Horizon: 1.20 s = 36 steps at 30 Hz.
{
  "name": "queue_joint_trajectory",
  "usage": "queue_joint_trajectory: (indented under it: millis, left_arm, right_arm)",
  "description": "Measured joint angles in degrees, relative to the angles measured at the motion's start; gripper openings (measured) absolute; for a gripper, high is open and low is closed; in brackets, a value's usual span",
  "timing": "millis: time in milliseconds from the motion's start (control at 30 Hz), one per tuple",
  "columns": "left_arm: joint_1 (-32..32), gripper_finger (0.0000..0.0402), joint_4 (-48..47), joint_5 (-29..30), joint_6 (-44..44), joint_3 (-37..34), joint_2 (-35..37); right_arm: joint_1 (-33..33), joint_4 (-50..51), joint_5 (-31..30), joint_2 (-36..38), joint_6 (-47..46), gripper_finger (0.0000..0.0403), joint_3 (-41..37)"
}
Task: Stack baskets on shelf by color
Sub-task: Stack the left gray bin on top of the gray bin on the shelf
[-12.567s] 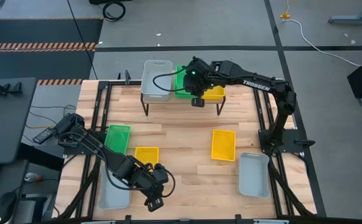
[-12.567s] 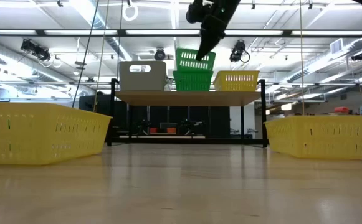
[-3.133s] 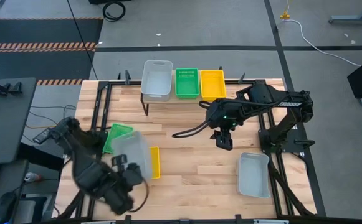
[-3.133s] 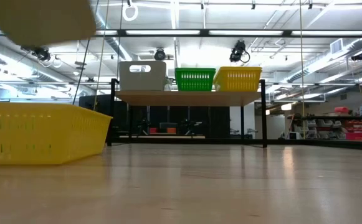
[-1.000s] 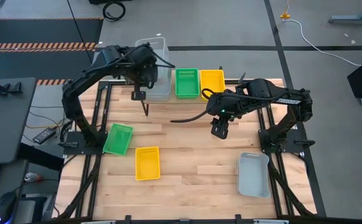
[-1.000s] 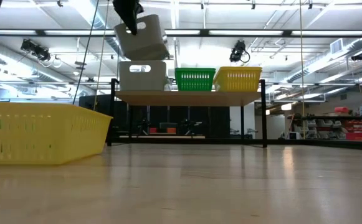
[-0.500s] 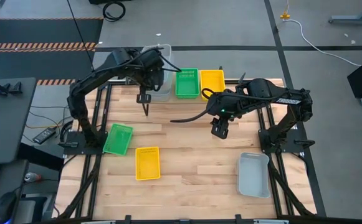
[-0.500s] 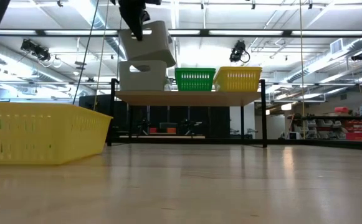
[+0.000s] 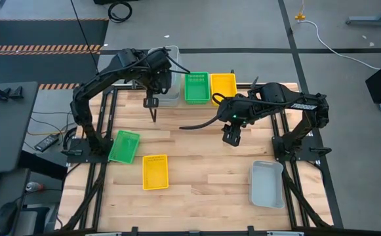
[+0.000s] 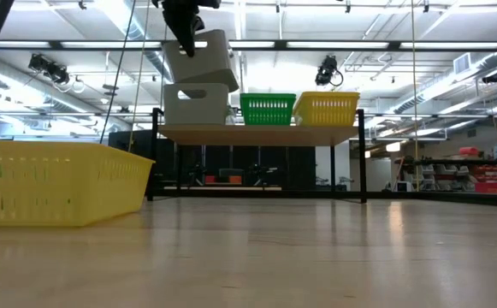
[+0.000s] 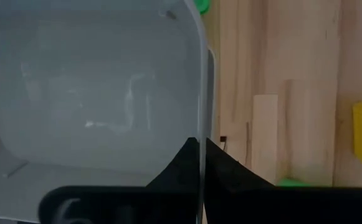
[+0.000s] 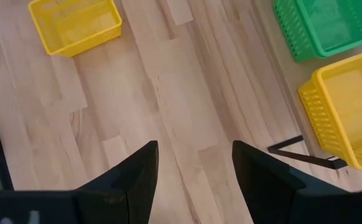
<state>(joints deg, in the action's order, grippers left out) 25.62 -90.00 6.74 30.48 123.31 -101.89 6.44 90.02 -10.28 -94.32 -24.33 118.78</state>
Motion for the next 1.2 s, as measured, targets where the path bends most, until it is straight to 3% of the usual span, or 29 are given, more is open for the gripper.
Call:
queue_joint_trajectory:
  millis: [267, 933, 1200]
  left_arm:
    - [2.01, 0.0011, -0.02, -1.19, -1.36, 0.0, 0.0]
    - [2.35, 0.0098, 0.02, -1.44, -1.38, 0.0, 0.0]
    - [2.35, 0.0099, 0.02, 3.72, -1.7, 0.0, -0.07]
  right_arm:
    - [0.0, 0.0, 0.0, 0.0, -0.08, 0.0211, 0.0]
    - [0.0, -0.01, -0.15, 0.0, 0.29, 0.0211, 0.0]
    - [0.0, 0.0, -0.14, 0.0, 0.47, 0.0211, 0.0]
